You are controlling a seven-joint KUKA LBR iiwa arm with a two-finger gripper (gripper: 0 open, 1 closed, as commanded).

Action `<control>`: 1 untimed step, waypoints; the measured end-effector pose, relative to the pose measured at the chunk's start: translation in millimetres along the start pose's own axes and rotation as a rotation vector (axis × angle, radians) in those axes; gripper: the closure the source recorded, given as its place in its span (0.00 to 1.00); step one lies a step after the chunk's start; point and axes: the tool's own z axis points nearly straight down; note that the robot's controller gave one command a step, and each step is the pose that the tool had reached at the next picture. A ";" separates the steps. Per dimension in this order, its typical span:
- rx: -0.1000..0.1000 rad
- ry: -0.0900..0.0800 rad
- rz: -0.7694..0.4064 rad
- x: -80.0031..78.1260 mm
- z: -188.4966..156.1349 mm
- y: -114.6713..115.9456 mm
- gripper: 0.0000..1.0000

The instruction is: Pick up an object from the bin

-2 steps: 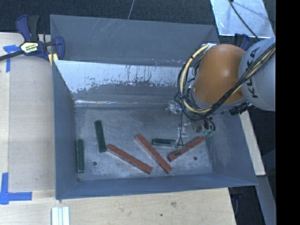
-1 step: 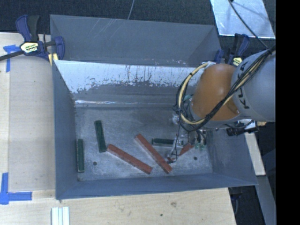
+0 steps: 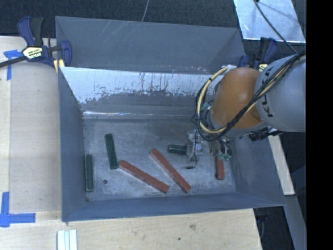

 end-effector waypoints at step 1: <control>0.001 0.005 -0.001 1.8 2.0 -0.1 0.00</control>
Offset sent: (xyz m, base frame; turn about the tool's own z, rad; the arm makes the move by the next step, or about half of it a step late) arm 0.0000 0.0000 0.0000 0.0000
